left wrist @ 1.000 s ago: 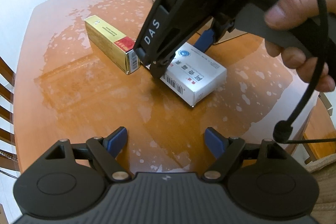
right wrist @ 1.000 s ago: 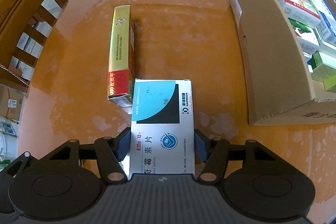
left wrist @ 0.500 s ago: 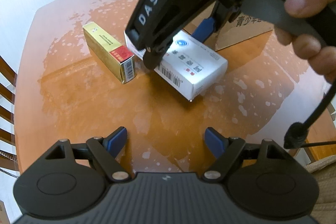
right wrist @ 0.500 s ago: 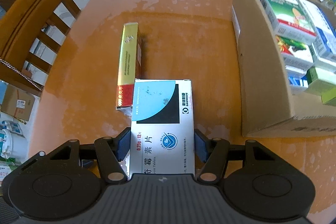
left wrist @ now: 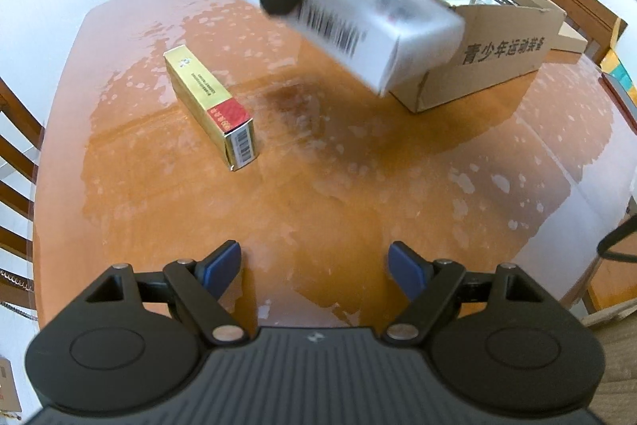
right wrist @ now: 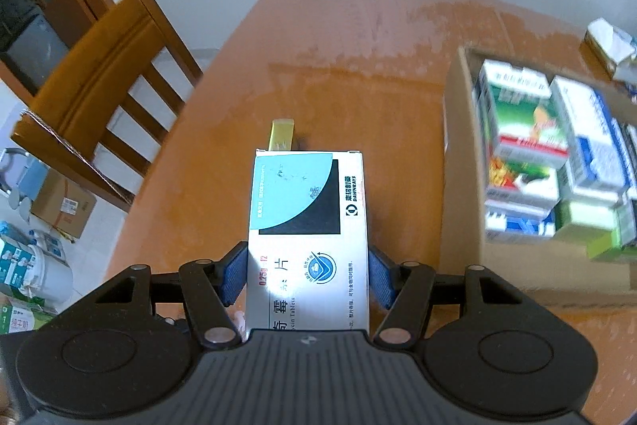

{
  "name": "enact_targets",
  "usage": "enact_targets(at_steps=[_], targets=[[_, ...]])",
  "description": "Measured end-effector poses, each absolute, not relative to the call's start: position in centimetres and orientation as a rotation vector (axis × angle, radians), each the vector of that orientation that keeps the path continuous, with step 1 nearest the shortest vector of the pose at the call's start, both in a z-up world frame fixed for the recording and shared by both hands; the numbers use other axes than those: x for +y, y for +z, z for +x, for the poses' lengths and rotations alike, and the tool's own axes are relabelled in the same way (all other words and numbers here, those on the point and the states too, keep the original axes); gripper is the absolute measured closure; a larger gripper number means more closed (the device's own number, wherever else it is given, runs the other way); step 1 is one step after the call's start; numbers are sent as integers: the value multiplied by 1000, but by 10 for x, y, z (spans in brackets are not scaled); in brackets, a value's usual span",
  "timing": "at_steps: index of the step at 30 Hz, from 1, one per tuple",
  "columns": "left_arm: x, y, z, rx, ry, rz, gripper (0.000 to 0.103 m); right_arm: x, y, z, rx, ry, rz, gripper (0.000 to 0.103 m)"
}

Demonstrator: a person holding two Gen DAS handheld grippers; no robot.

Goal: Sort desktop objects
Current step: 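Carry the white-teal box with the right gripper over the cardboard box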

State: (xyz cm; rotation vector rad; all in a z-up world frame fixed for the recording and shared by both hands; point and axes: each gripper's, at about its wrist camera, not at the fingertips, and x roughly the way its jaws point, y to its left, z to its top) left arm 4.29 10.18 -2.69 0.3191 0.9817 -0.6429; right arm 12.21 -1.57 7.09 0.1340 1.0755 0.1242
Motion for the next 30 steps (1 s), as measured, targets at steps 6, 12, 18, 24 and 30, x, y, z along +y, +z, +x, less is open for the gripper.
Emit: enact_targets(at_steps=[6, 12, 18, 24, 30], targets=[[83, -20, 40, 971, -626, 319, 22, -48, 91, 116, 1029, 112, 147, 37], [60, -7, 37, 952, -623, 319, 22, -93, 105, 106, 992, 66, 170, 37], [30, 2, 33, 931, -631, 326, 22, -141, 112, 101, 956, -6, 172, 37], [0, 5, 29, 924, -630, 335, 22, -194, 110, 96, 939, -73, 191, 37], [-19, 6, 29, 927, -619, 345, 22, -238, 109, 96, 925, -133, 200, 37]])
